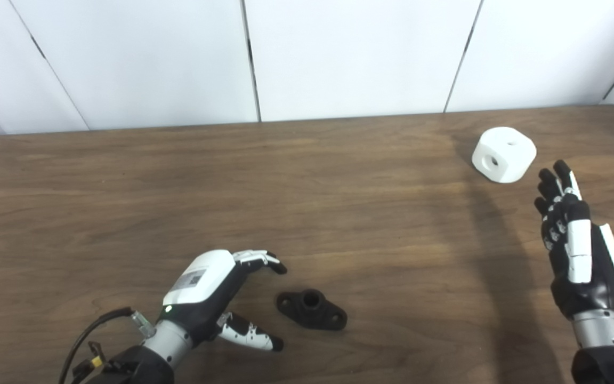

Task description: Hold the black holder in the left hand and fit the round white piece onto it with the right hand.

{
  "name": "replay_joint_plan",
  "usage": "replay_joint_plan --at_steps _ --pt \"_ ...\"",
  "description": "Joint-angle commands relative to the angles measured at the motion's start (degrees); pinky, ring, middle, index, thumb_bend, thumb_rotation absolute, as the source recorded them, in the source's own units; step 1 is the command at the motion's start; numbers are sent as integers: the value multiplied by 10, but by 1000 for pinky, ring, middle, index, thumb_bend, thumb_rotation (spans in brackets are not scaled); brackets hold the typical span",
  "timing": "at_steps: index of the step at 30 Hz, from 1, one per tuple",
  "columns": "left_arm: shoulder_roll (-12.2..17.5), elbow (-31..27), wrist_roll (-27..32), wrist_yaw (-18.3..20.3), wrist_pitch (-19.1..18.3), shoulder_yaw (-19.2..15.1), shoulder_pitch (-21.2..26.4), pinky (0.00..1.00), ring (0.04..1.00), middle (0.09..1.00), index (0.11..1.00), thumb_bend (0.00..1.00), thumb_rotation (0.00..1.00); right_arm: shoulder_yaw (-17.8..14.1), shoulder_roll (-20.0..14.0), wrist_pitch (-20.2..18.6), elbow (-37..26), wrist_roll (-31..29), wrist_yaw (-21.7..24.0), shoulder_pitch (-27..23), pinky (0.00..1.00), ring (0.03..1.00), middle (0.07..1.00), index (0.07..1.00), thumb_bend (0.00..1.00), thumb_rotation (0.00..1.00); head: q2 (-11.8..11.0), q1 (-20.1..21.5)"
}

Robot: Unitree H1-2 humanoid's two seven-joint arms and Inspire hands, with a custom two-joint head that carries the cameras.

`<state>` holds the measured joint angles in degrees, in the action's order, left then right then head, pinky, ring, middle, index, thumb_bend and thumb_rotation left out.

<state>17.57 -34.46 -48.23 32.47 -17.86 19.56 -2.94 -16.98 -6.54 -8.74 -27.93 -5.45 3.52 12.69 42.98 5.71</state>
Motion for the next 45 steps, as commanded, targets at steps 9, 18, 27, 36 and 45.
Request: replay_joint_plan --at_steps 9,18,27,36,45 --pt "4 57 -99 -86 105 23 -9 989 957 903 661 1000 131 5 -11 19 -21 -2 3 22 1000 995 969 1000 586 1000 4 -3" --pt "-5 98 -120 -137 135 20 -11 1000 998 938 657 1000 139 12 -7 10 -28 6 -1 24 1000 988 960 1000 594 1000 5 -3" --pt "-11 114 -93 -130 136 15 -4 1000 986 923 663 985 123 16 -6 3 -33 2 0 26 1000 1000 968 1000 599 1000 6 -3" --pt "-25 128 -34 -84 101 7 11 970 973 922 668 958 130 17 -2 -3 -38 6 -3 29 1000 1000 971 1000 599 1000 8 -1" --pt "-32 131 35 -60 59 5 18 991 977 922 654 914 107 18 -2 -7 -41 6 -3 33 1000 1000 978 1000 605 1000 12 -2"
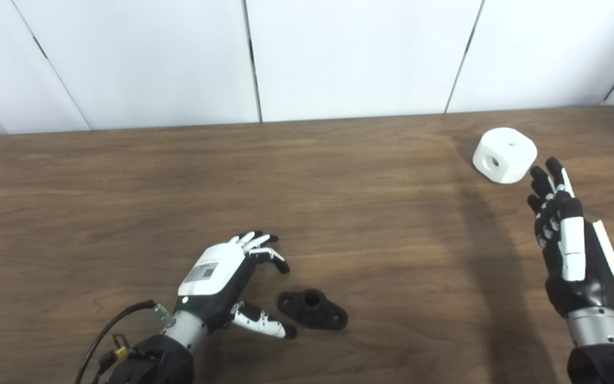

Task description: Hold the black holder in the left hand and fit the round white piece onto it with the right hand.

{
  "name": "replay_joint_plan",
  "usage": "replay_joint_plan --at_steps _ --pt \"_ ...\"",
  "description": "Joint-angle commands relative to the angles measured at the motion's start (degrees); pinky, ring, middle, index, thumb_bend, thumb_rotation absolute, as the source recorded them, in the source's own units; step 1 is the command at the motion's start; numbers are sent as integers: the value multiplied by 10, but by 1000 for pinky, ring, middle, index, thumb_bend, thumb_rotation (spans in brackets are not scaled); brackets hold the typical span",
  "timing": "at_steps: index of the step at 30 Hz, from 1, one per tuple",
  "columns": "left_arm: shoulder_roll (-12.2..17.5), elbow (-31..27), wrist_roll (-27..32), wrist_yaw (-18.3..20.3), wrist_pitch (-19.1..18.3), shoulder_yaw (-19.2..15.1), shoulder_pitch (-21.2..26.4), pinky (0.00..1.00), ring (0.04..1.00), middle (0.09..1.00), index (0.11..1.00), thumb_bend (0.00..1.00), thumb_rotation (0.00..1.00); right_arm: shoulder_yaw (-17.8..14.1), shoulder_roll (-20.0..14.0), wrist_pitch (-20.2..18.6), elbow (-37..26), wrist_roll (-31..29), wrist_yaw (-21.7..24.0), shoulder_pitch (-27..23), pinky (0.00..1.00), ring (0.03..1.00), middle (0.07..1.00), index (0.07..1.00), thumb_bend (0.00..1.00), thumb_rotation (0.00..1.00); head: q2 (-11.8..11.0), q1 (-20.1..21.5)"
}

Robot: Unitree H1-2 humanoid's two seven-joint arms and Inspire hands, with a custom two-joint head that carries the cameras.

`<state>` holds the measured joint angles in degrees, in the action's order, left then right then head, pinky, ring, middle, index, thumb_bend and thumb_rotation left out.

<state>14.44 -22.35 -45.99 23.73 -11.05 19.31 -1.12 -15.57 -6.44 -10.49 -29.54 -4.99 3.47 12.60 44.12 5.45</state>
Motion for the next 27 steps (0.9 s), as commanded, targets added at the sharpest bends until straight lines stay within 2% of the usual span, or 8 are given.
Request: replay_joint_plan --at_steps 1,5,10,16,17,18,19,27 --pt "0 10 19 30 -14 8 0 994 980 923 653 909 110 5 -3 10 -25 3 -3 34 1000 1000 977 1000 608 1000 1 1" --pt "1 11 37 34 -25 11 4 1000 988 927 645 885 90 6 -3 14 -23 7 -2 34 1000 1000 974 1000 608 1000 2 2" --pt "2 15 28 17 -16 18 3 993 979 911 619 885 73 3 -1 8 -25 -1 -3 33 1000 1000 972 1000 611 1000 4 1" --pt "15 25 -22 -34 32 38 -2 959 945 870 579 903 13 1 -3 9 -26 -4 -3 33 1000 999 970 1000 608 1000 6 -2" --pt "18 28 -30 -45 42 43 -4 968 946 867 536 718 34 0 -4 9 -26 -7 -2 33 1000 999 971 1000 608 1000 8 -2" --pt "19 30 -34 -52 48 45 -5 984 948 863 509 603 45 0 -4 9 -26 -9 -2 33 1000 1000 973 1000 606 1000 7 -2" --pt "20 32 -37 -57 53 47 -6 989 949 862 499 564 49 0 -4 10 -25 -11 -1 33 1000 1000 974 1000 605 1000 8 -2" --pt "30 43 -66 -90 89 55 -10 1000 942 830 487 523 50 -4 -4 13 -24 -16 -2 32 1000 991 967 1000 604 1000 9 -3"
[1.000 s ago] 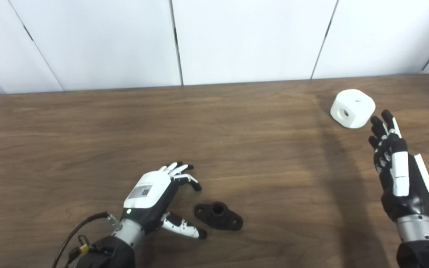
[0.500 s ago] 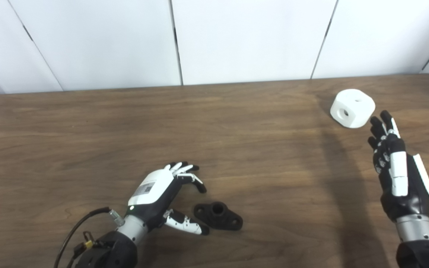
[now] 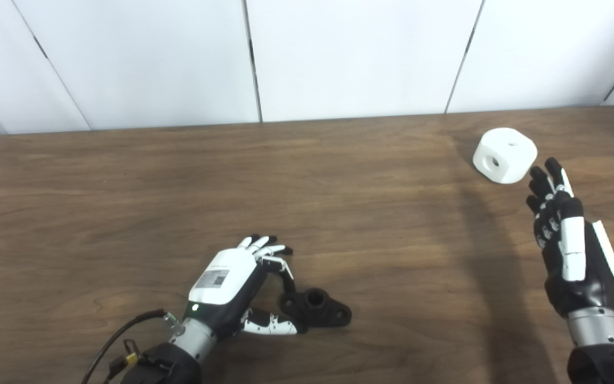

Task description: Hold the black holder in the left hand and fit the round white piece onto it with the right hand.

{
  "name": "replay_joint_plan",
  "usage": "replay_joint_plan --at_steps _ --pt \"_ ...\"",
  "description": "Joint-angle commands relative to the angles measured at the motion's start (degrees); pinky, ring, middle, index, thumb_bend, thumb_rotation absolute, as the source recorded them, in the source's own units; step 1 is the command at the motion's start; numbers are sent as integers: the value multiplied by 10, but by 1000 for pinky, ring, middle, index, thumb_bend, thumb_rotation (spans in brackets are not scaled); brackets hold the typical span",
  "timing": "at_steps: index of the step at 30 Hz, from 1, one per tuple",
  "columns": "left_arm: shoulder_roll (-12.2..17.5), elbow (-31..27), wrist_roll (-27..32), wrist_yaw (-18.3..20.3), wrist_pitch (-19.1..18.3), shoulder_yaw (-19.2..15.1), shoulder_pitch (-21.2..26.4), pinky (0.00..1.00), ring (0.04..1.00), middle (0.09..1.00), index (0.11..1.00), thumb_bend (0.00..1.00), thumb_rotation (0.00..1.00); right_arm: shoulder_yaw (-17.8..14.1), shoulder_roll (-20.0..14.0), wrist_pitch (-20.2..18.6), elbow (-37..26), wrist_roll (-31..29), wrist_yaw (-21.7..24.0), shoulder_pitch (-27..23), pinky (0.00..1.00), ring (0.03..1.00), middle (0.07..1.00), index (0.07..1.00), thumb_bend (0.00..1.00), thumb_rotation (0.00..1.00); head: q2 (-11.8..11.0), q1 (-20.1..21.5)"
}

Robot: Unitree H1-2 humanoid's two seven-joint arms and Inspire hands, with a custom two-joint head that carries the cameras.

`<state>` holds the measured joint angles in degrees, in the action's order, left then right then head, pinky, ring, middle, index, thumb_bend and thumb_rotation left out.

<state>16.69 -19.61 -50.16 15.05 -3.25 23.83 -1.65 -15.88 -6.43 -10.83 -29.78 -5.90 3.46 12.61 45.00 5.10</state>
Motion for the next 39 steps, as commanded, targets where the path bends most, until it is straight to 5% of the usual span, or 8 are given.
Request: replay_joint_plan --at_steps 1,16,39 --pt "8 17 -31 -7 15 11 -6 1000 939 824 486 522 49 -1 -5 19 -21 -6 -1 32 1000 991 967 1000 602 1000 0 0" --pt "1 32 -34 -17 25 12 -8 967 919 805 486 522 48 -4 -16 36 -15 -18 14 32 1000 1000 981 1000 578 1000 -1 -4" --pt "-16 -41 -47 27 -59 5 -92 902 898 795 484 521 45 -39 -42 4 -7 -33 18 10 1000 1000 989 1000 597 1000 -2 -16"
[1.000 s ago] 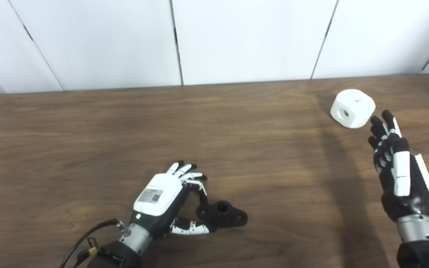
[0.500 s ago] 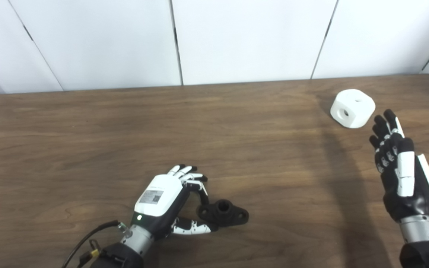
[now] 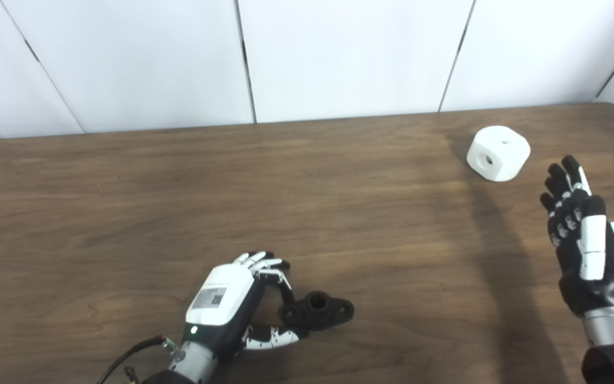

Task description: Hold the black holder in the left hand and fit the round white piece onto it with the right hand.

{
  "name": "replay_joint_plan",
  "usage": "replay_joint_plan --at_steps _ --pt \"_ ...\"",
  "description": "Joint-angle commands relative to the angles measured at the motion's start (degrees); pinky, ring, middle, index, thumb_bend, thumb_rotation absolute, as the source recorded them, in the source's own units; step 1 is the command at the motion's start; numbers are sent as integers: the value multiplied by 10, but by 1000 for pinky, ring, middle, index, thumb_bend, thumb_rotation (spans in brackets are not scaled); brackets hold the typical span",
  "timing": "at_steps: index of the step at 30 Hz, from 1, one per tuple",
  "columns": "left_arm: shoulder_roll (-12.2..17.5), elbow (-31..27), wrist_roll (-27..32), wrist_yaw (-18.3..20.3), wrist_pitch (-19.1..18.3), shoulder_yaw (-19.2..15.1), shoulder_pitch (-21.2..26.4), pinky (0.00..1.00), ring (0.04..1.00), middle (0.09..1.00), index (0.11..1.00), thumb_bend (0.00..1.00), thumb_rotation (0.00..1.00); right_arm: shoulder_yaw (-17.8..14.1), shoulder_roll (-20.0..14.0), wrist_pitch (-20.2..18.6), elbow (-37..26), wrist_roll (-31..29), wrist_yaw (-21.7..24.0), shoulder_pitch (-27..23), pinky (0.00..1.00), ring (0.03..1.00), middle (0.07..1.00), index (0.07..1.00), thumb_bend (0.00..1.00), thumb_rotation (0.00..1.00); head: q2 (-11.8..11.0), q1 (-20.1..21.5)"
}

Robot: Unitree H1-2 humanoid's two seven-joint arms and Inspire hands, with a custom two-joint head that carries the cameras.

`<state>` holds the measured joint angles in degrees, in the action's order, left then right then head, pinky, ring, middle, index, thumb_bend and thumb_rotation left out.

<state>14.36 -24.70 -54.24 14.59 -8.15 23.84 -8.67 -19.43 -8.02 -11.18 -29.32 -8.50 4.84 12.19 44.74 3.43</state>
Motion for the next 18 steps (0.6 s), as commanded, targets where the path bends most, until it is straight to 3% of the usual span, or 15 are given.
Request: replay_joint_plan --at_steps 1,5,11,15,17,18 --pt "7 11 -6 30 -11 4 -24 902 897 795 484 521 45 -4 -28 7 -11 -7 4 13 1000 1000 989 1000 601 1000 0 0" --pt "4 14 -3 25 -12 -1 -27 898 899 801 485 520 44 -2 -39 3 -10 -6 -4 8 1000 1000 990 1000 635 991 -5 3" --pt "1 23 -1 20 -8 -4 -26 893 898 802 485 520 44 3 -54 -17 -9 13 -16 -12 1000 1000 980 1000 639 899 -10 13" --pt "0 25 -3 25 -12 -4 -25 900 902 806 485 520 44 15 -65 -28 4 50 -22 -28 1000 1000 971 1000 594 580 -15 21" --pt "-1 27 -2 23 -11 -4 -25 902 902 807 485 520 44 29 -76 -31 20 86 -24 -38 982 991 973 999 649 397 -15 21" --pt "0 29 -3 21 -9 -4 -26 901 901 806 485 520 44 37 -83 -31 31 109 -25 -44 973 987 972 997 669 359 -21 25"
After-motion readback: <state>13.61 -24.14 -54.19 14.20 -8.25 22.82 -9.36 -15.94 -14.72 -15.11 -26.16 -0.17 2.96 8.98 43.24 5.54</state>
